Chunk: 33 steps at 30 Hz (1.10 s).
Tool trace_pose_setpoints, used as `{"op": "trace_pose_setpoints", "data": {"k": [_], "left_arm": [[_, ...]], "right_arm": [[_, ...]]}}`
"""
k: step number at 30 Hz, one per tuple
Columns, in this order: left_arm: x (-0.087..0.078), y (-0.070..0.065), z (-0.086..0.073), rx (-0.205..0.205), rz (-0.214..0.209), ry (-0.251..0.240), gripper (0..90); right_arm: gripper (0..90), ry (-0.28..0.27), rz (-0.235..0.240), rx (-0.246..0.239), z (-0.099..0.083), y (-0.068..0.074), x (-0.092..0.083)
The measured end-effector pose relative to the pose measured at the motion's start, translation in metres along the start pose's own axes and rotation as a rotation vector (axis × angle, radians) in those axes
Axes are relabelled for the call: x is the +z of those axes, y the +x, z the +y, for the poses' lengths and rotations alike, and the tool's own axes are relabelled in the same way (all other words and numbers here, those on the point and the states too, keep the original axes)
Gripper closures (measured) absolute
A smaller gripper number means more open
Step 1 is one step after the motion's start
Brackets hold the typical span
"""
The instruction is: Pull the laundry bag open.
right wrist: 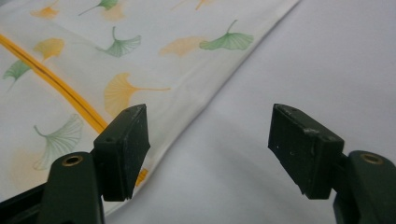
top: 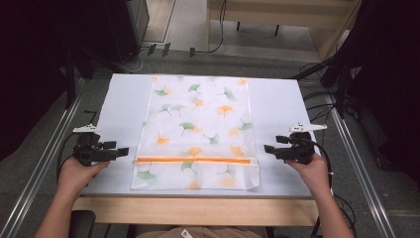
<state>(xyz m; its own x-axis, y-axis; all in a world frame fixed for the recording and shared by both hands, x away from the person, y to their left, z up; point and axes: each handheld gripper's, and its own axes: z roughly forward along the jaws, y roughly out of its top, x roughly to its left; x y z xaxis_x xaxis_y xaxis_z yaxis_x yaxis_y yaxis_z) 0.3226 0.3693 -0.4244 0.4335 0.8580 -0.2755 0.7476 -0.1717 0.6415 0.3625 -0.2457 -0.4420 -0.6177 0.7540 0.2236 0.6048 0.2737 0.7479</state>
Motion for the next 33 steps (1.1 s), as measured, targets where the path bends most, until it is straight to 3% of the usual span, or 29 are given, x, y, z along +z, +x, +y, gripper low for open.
{"op": "trace_pose_setpoints", "data": {"k": [3, 10, 13, 26, 33], "left_arm": [[-0.003, 0.006, 0.000, -0.025, 0.069, -0.015, 30.6], [-0.002, 0.016, -0.001, -0.049, 0.082, -0.015, 30.2], [0.000, 0.016, -0.001, -0.052, 0.082, -0.012, 30.1], [0.007, 0.014, -0.001, -0.034, 0.089, 0.021, 27.8], [0.012, 0.014, -0.002, -0.027, 0.124, 0.022, 22.2]], "right_arm": [[27.0, 0.004, -0.003, 0.006, -0.002, -0.004, 0.001], [26.0, 0.021, -0.057, -0.036, -0.006, -0.010, 0.008], [26.0, 0.026, -0.060, -0.022, -0.007, -0.012, 0.008], [23.4, 0.065, -0.048, -0.065, -0.009, -0.011, 0.011], [23.4, 0.076, -0.049, -0.063, -0.010, -0.012, 0.011]]}}
